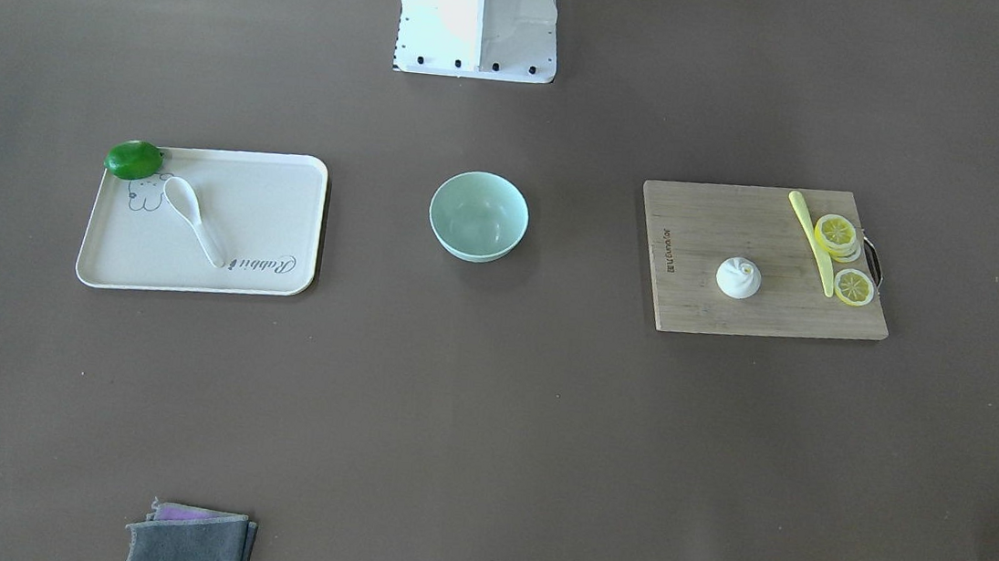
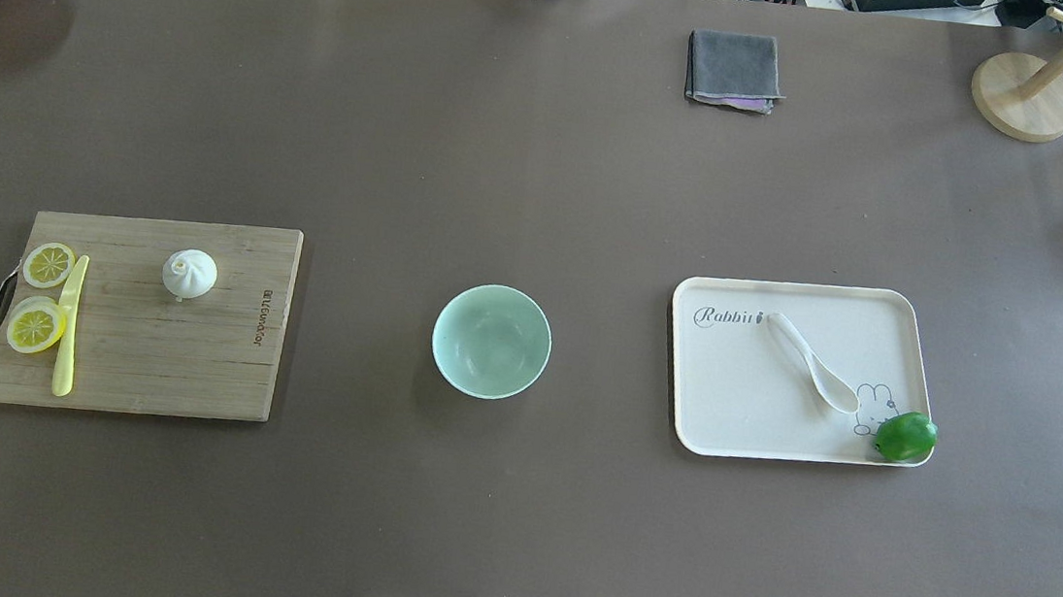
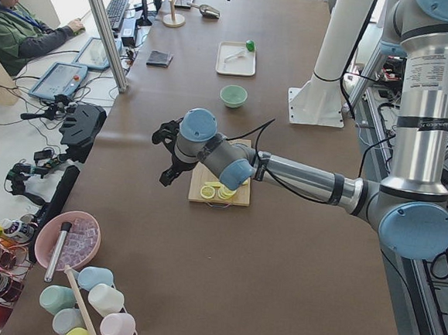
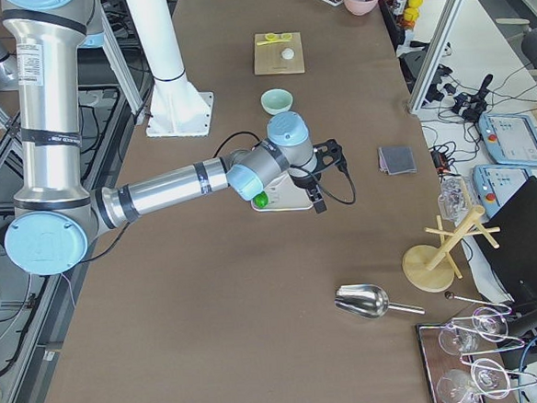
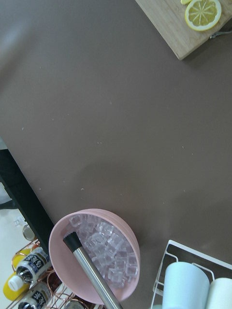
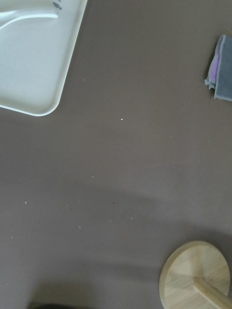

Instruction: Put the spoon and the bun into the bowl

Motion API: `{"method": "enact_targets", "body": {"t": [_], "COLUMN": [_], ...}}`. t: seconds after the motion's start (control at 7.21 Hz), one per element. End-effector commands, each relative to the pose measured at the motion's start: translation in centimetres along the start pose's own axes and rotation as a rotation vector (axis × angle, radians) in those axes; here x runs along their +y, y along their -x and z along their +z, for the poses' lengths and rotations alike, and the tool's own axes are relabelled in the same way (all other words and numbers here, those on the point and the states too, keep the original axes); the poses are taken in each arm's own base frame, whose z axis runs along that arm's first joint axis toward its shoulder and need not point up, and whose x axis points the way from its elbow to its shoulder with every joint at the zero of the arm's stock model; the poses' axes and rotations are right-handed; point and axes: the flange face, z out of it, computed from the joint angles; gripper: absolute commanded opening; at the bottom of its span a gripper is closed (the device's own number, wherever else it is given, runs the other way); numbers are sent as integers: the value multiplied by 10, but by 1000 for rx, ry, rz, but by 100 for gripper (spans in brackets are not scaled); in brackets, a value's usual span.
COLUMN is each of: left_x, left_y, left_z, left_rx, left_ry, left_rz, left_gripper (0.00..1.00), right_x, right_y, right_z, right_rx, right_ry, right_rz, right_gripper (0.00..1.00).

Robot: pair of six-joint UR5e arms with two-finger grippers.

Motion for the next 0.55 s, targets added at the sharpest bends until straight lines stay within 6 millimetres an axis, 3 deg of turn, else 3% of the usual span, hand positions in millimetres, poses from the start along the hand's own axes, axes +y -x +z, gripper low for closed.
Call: {"method": "enact_targets", "body": {"t": [0.0,0.28,0.42], "left_x": [-8,-7,-2], "left_y": [-51,-89,-113], "left_z": [42,86,113], "left_rx": [81,40,32], "left_ry": [-6,13,18], "left_rz": [-107,-89,-65], "left_gripper": [99,98,98], "right_x": [-3,5,12], "right_y": [80,138,157], "right_z": [41,80,92], "right_rx": [17,51,61], "right_ry": [6,-7,-13], "right_rz": [37,71,82], "right_gripper": [100,100,100]}}
